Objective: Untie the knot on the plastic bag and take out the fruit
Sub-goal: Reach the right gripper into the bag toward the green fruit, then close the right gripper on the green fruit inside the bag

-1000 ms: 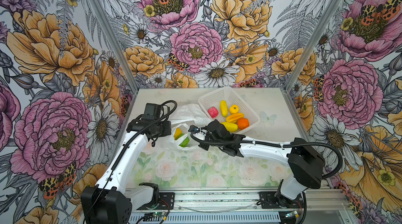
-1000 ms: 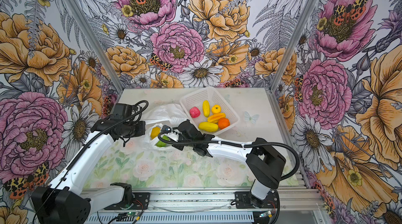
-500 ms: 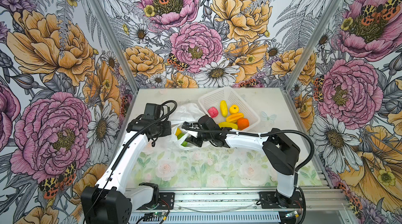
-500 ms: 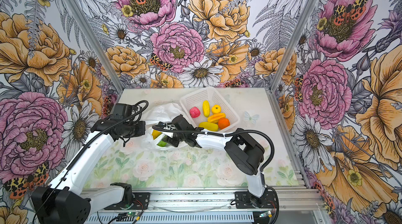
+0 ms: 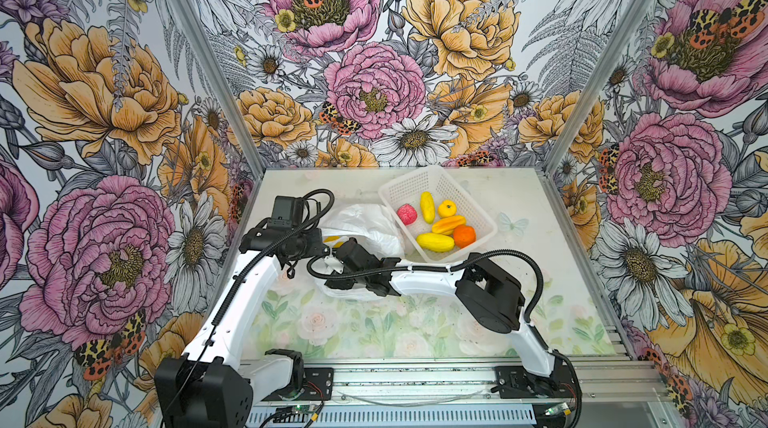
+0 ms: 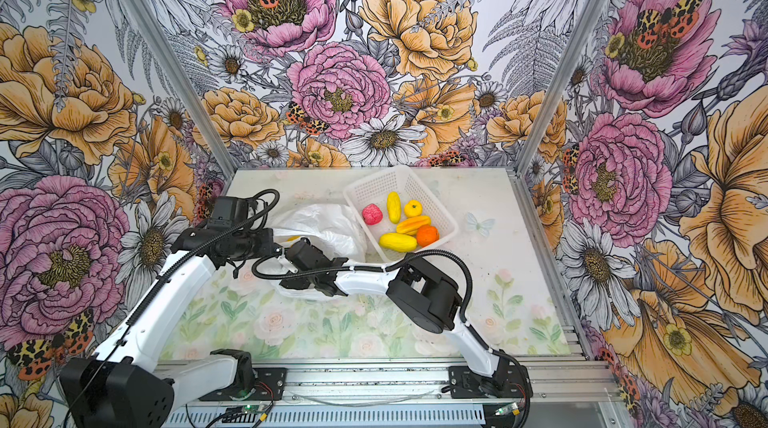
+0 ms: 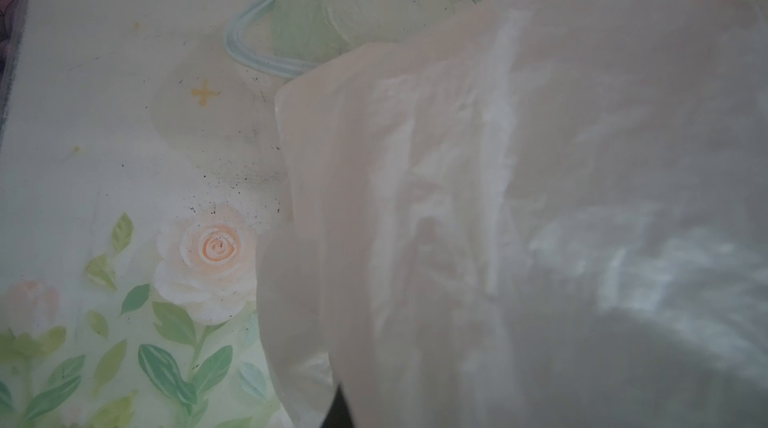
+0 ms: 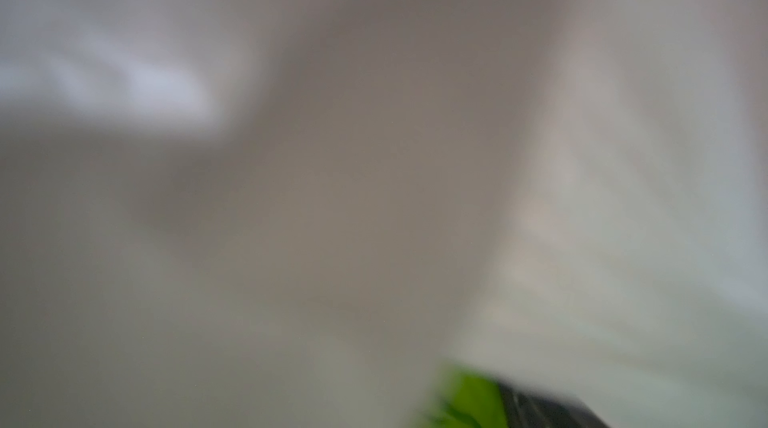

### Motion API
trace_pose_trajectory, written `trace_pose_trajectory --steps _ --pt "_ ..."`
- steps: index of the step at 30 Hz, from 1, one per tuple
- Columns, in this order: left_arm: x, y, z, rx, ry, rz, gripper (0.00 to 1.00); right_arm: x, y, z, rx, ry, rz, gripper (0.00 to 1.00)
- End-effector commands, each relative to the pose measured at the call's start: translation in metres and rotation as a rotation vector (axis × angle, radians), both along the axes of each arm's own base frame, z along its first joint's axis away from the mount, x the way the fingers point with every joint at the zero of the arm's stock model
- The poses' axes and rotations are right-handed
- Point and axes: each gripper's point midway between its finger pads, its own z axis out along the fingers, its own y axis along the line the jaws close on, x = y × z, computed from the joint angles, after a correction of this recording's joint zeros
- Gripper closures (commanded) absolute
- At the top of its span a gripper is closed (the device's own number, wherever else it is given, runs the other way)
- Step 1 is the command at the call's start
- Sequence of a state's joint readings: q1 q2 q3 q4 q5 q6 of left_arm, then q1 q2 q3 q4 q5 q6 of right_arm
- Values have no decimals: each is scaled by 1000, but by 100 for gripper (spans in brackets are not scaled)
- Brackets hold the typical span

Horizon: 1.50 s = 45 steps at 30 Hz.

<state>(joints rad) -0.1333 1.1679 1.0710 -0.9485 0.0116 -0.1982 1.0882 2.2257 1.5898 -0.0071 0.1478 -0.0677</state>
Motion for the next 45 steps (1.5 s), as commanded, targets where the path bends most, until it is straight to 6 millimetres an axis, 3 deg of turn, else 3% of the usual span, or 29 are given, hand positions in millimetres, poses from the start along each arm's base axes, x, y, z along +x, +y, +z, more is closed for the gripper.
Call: trace_pose_trajectory --steps 1,5,12,18,22,28,33,45 --pt "-7 -16 -5 -46 26 -60 100 21 -11 6 4 -32 -166 9" --pt "-7 -16 -6 -47 31 -60 100 28 -19 7 48 22 -171 13" --pt "-7 -16 -4 -48 23 -58 100 29 -11 -15 73 128 -124 17" --pt "-8 -17 -4 -49 24 -60 100 32 -15 -14 86 145 -133 41" --pt "-7 -16 -4 -47 24 -58 100 30 -31 10 112 124 -146 50" --pt "-7 -17 -5 -48 27 -60 100 16 -60 72 209 61 -153 61" --pt "-7 -16 -6 -46 29 -60 100 2 -77 106 267 42 -140 67" --pt "-7 -16 -7 -46 33 -58 100 -22 -94 147 364 29 -82 71"
